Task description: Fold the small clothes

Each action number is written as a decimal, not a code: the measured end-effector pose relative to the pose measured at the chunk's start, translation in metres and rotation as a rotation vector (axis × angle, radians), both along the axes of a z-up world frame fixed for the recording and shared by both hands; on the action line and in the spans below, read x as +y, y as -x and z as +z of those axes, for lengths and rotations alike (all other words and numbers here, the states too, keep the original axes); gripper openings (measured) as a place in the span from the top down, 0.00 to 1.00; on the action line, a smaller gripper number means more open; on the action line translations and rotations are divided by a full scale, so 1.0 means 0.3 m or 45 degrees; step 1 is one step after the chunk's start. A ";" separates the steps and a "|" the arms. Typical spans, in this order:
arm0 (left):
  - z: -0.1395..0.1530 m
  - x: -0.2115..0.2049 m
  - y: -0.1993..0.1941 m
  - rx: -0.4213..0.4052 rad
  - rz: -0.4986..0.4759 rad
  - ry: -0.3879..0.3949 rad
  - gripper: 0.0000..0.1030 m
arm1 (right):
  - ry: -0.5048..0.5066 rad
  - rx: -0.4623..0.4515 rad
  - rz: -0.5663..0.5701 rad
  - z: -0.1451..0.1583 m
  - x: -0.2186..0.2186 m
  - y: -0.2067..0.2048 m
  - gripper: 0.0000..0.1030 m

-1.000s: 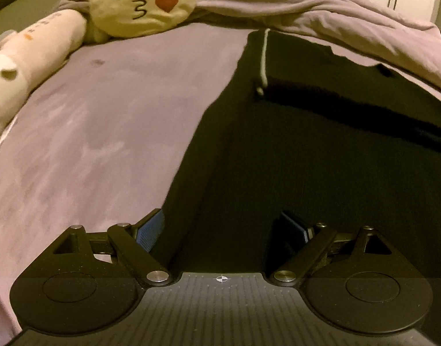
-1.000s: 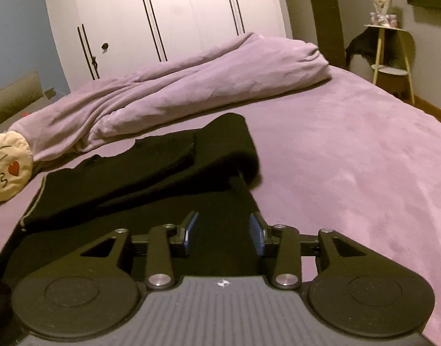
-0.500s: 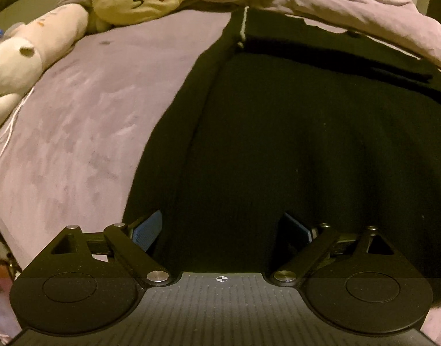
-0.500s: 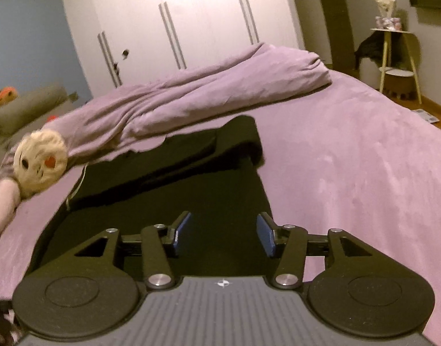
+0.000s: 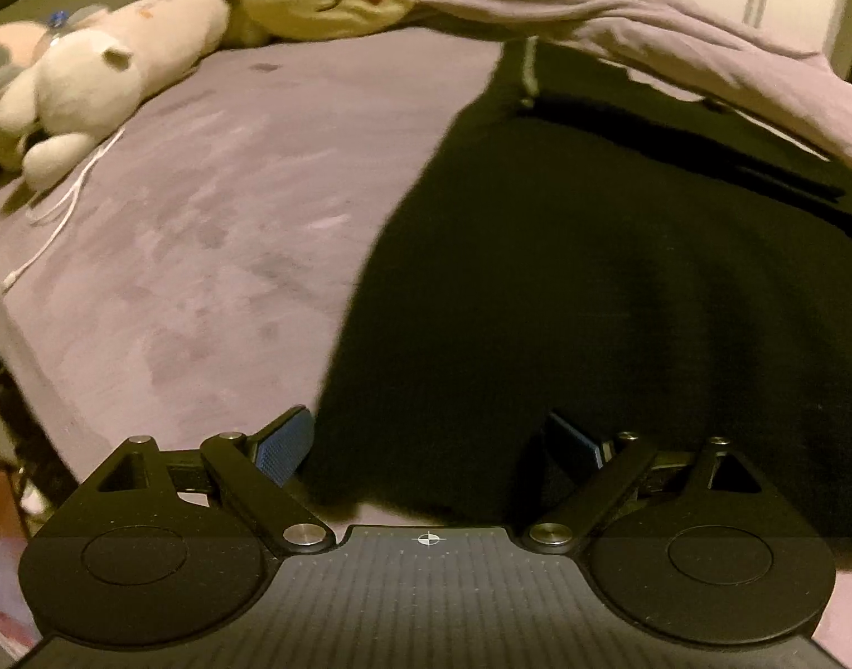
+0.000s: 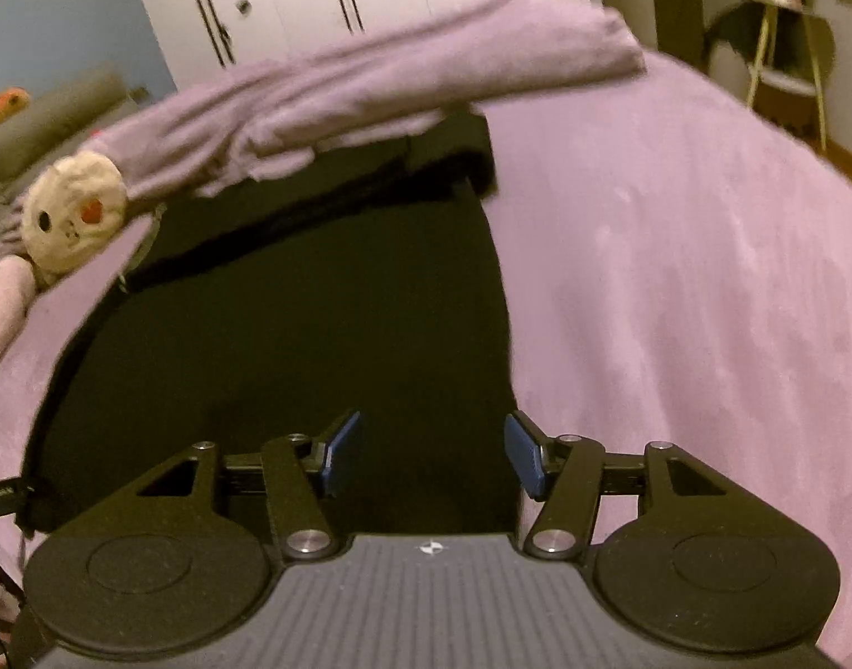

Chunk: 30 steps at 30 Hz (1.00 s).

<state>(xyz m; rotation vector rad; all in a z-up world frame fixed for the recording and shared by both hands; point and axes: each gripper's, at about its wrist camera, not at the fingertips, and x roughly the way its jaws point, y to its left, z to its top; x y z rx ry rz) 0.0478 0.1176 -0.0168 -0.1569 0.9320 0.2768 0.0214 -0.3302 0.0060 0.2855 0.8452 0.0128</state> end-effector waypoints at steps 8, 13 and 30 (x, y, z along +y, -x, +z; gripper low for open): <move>-0.019 0.112 -0.017 0.055 0.102 0.071 0.09 | 0.095 0.240 0.013 -0.094 0.028 -0.113 0.45; -0.037 0.128 -0.038 0.075 0.066 0.110 0.16 | 0.115 0.301 0.035 -0.140 0.043 -0.167 0.45; -0.040 0.136 -0.102 0.117 -0.220 0.194 0.41 | 0.065 0.319 0.195 -0.129 0.036 -0.168 0.73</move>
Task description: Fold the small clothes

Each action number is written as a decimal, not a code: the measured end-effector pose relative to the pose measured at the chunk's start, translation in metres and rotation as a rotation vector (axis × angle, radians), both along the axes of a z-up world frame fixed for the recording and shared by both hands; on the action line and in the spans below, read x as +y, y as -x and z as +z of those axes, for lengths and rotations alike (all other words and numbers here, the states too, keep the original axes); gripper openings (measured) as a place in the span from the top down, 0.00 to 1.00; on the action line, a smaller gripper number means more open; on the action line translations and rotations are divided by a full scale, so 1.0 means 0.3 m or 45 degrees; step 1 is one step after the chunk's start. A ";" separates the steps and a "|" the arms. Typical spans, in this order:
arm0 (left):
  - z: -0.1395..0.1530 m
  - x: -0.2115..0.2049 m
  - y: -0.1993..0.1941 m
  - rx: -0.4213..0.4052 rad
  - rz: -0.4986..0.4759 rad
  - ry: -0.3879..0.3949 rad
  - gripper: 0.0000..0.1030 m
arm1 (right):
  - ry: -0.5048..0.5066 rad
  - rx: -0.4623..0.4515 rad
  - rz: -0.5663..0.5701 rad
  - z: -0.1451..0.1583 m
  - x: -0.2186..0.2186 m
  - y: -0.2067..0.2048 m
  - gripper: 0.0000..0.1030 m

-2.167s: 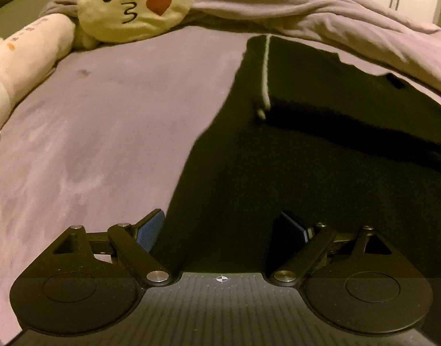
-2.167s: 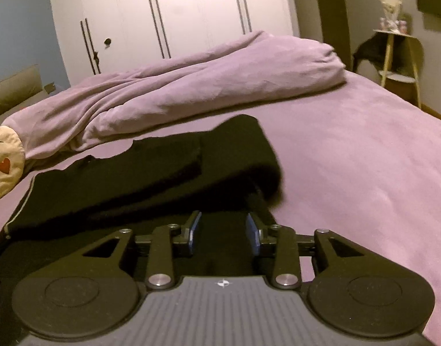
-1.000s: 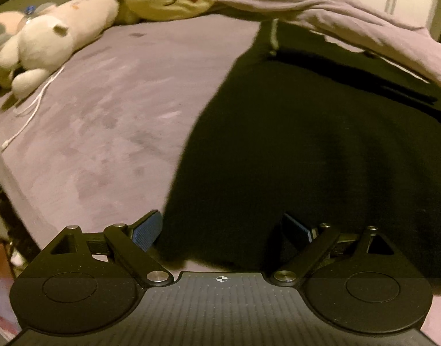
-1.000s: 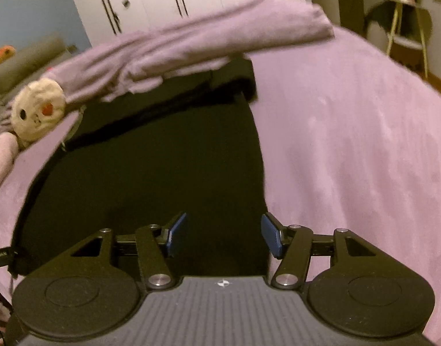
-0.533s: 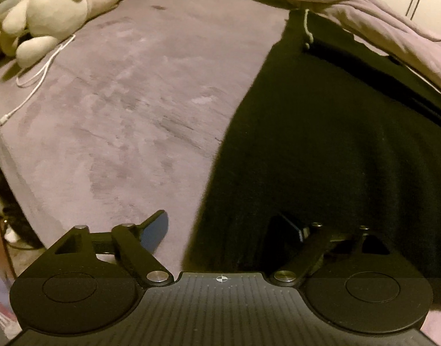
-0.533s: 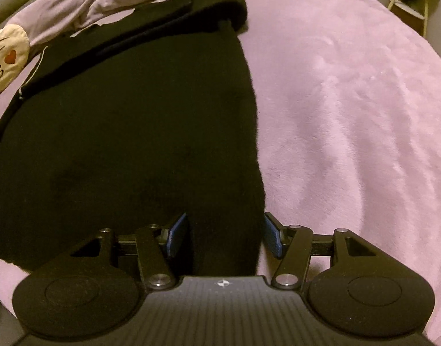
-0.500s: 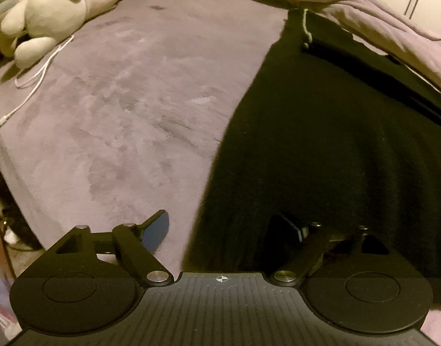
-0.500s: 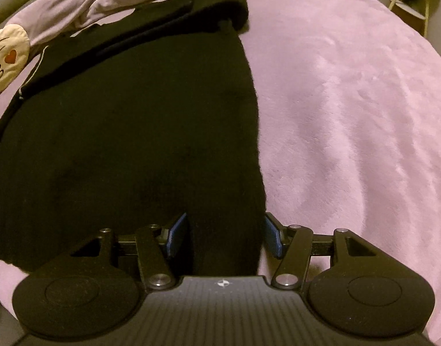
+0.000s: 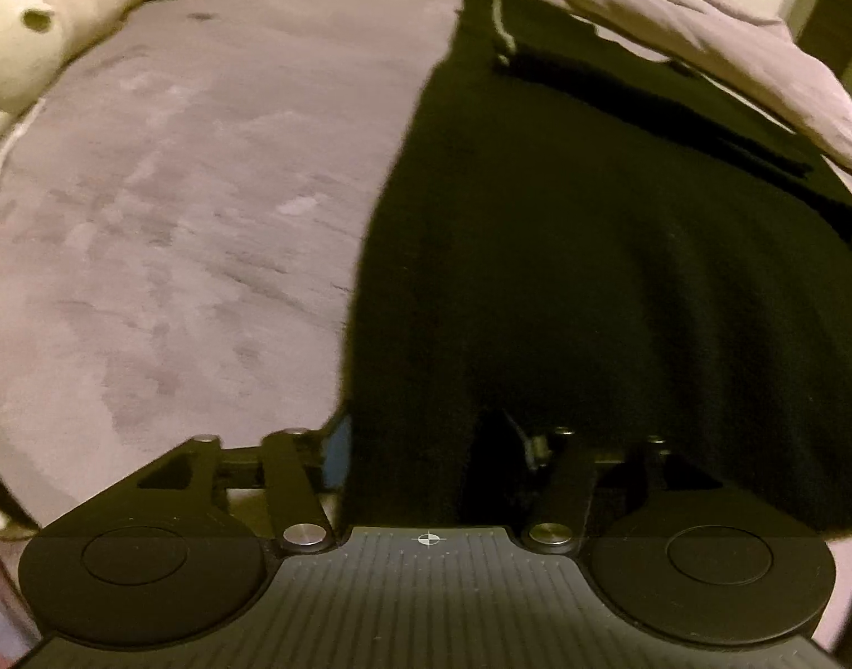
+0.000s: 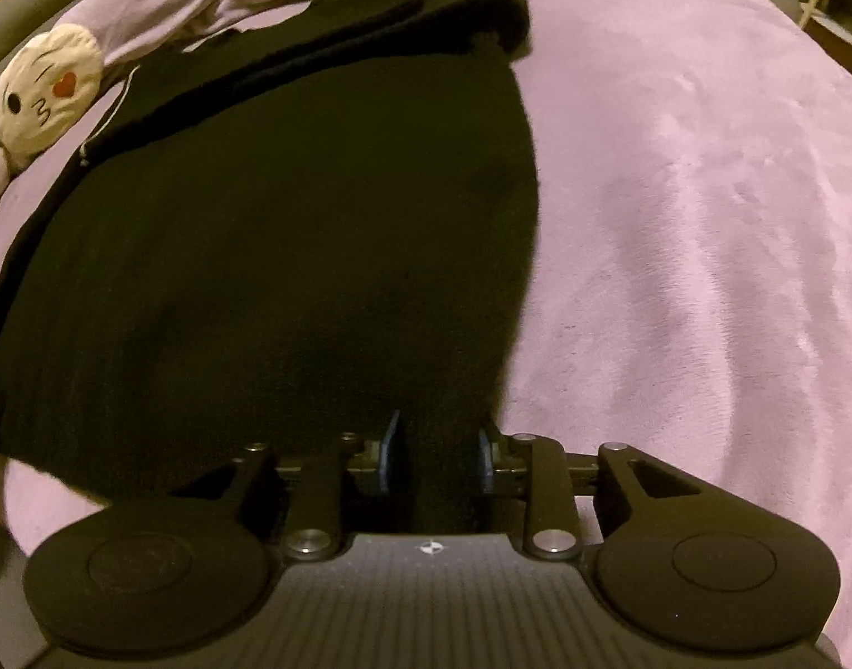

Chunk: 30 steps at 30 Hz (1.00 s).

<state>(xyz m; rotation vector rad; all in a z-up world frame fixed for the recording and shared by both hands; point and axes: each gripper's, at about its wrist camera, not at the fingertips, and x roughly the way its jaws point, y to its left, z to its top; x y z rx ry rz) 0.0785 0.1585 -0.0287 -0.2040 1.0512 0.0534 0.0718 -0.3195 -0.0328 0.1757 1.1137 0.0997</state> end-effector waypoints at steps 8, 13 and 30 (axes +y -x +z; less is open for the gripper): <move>0.031 0.033 -0.038 0.057 -0.072 0.102 0.83 | -0.115 0.007 0.043 0.024 -0.032 -0.030 0.91; 0.109 0.118 -0.066 0.007 -0.012 0.346 0.86 | -0.464 -0.103 -0.097 0.088 -0.133 -0.063 0.92; 0.158 0.178 -0.506 -0.263 0.349 0.488 0.81 | -0.525 -0.416 -0.581 0.042 -0.250 -0.422 0.90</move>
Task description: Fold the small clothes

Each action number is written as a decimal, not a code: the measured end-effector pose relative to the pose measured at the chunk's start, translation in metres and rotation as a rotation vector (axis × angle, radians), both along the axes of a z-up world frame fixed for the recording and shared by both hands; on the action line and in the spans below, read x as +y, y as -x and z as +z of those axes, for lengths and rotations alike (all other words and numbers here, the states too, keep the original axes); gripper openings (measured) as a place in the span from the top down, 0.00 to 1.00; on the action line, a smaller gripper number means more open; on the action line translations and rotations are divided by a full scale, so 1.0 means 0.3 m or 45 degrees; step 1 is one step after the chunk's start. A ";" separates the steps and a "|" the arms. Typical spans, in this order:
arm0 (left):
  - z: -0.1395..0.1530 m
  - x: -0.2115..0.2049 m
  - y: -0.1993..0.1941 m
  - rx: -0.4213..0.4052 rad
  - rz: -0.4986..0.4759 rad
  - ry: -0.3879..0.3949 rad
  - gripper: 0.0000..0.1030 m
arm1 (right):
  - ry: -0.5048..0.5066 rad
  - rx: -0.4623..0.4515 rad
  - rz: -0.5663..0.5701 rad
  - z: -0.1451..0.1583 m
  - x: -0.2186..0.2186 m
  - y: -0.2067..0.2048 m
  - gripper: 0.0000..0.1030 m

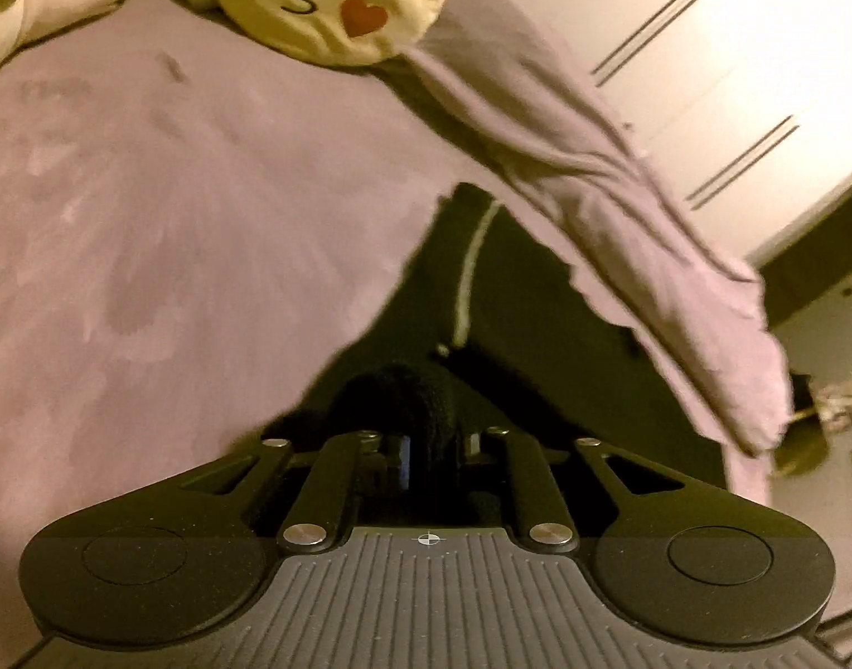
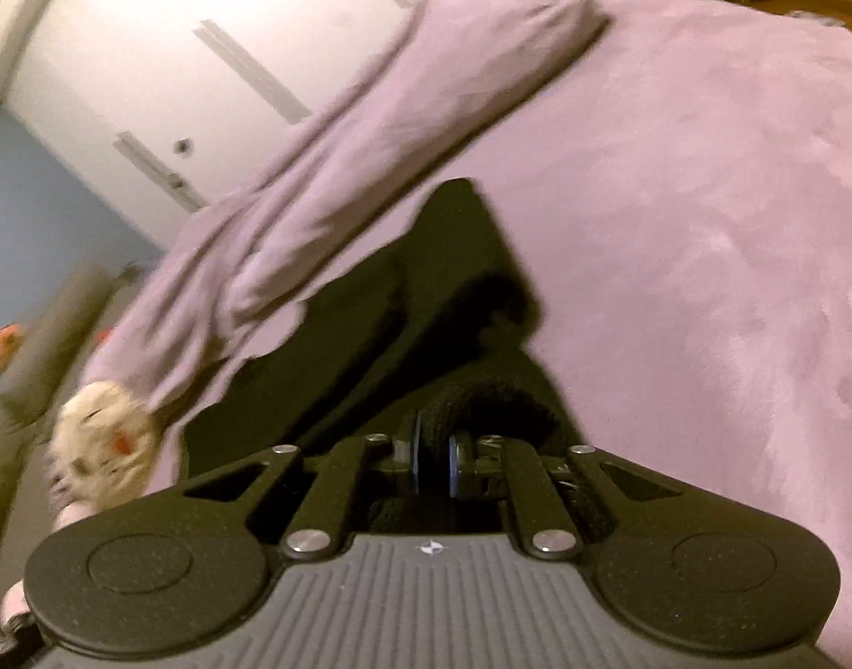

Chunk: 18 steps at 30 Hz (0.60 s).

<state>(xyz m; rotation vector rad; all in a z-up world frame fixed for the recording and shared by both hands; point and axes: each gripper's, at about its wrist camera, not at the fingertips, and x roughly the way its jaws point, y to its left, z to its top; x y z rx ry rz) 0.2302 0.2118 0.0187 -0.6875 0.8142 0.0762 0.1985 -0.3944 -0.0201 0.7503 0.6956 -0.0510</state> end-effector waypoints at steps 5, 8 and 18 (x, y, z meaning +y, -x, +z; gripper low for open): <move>-0.028 -0.022 -0.016 -0.004 -0.047 -0.154 0.42 | 0.234 -0.034 -0.038 -0.001 0.000 0.031 0.49; -0.023 -0.011 0.014 -0.038 -0.103 -0.283 0.29 | 0.380 -0.026 0.021 0.015 0.003 0.070 0.47; -0.020 -0.024 0.100 -0.111 -0.367 -0.383 0.20 | 0.628 0.020 0.201 0.098 0.196 0.195 0.47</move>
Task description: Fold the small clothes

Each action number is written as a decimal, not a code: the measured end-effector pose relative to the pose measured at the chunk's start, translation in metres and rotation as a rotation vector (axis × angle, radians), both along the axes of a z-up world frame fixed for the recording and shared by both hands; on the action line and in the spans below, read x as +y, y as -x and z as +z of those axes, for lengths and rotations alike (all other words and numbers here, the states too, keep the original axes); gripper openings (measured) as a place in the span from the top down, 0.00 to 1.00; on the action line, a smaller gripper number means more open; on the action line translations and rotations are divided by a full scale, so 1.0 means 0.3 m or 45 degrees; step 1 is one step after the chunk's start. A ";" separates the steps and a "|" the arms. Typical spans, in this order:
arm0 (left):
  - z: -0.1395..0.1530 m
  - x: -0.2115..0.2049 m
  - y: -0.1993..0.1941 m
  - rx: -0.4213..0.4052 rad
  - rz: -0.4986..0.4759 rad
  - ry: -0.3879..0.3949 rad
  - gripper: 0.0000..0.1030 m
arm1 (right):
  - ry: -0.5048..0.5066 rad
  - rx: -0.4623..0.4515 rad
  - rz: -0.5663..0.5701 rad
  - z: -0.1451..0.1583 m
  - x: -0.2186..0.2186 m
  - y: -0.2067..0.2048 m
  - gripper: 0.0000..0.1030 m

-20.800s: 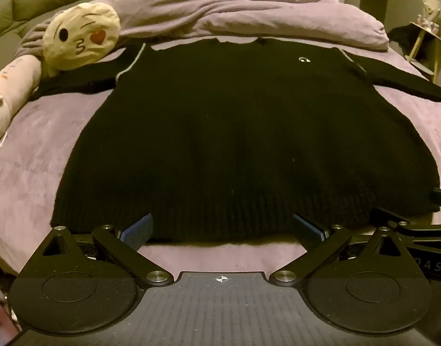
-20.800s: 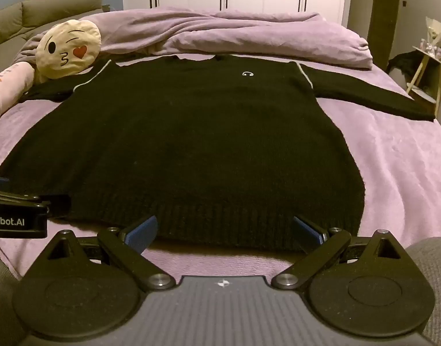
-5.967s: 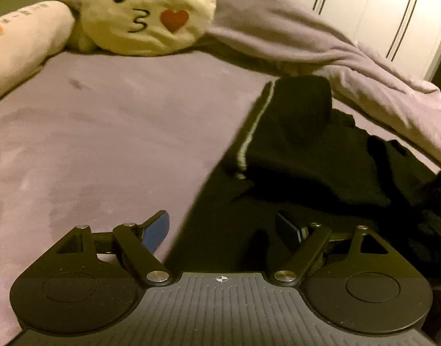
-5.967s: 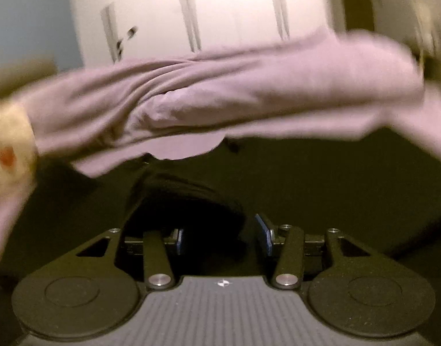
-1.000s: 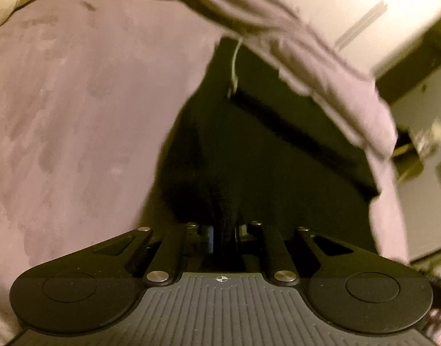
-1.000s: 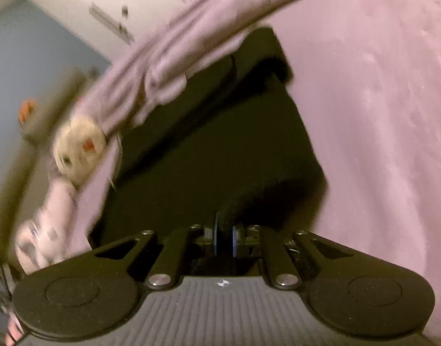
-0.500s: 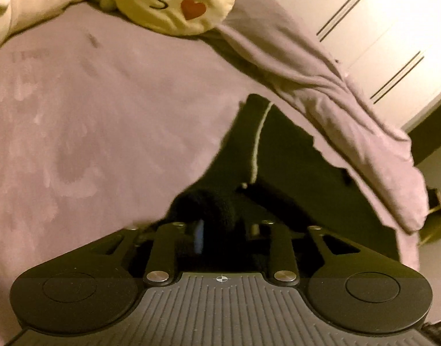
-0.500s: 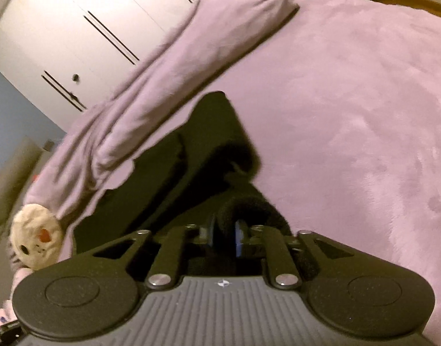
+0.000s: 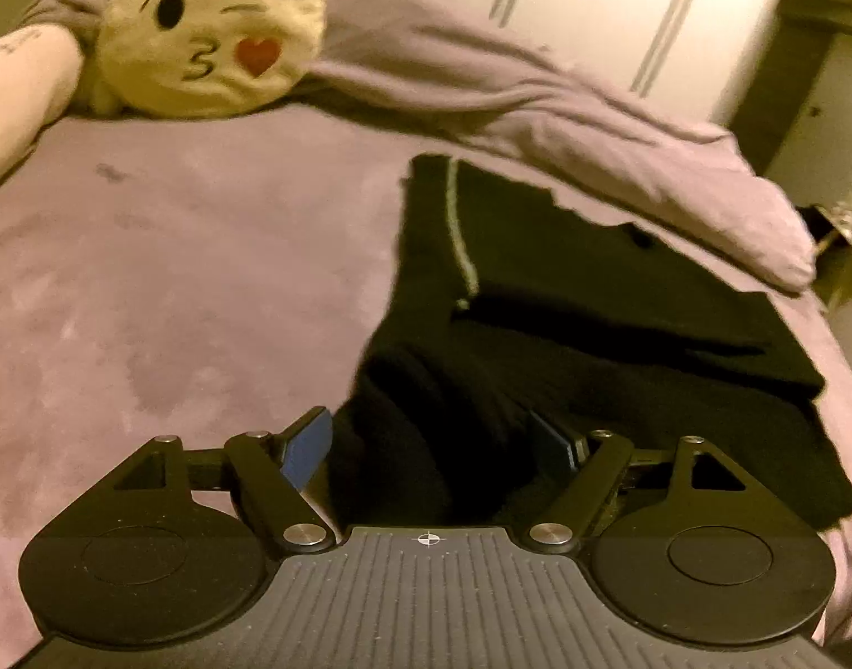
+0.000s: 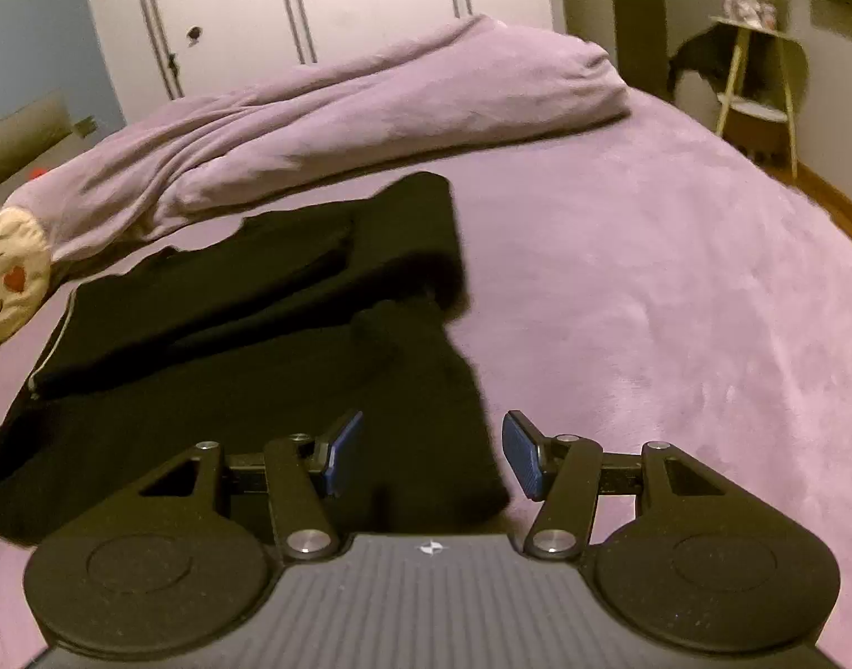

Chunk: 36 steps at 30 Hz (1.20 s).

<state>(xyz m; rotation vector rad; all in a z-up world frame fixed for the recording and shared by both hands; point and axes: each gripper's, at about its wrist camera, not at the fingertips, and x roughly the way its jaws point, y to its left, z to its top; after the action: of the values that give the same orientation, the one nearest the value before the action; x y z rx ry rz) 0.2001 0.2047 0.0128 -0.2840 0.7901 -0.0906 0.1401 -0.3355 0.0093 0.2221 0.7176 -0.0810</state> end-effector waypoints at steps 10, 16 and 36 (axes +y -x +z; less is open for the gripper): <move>-0.018 0.111 0.034 0.006 -0.063 -0.110 0.14 | 0.121 0.028 0.090 -0.036 0.061 -0.120 0.46; -0.111 0.067 -0.157 0.116 -0.081 0.020 0.19 | 0.113 0.064 0.135 -0.123 0.001 -0.255 0.46; -0.057 -0.026 -0.238 -0.025 -0.140 -0.029 0.77 | 0.252 -0.115 0.327 -0.100 0.028 -0.290 0.88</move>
<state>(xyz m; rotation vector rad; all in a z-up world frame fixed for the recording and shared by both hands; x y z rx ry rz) 0.2716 0.1968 -0.0045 -0.2173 0.7870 -0.1875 0.2272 -0.3272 -0.0208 -0.0561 0.6381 0.1020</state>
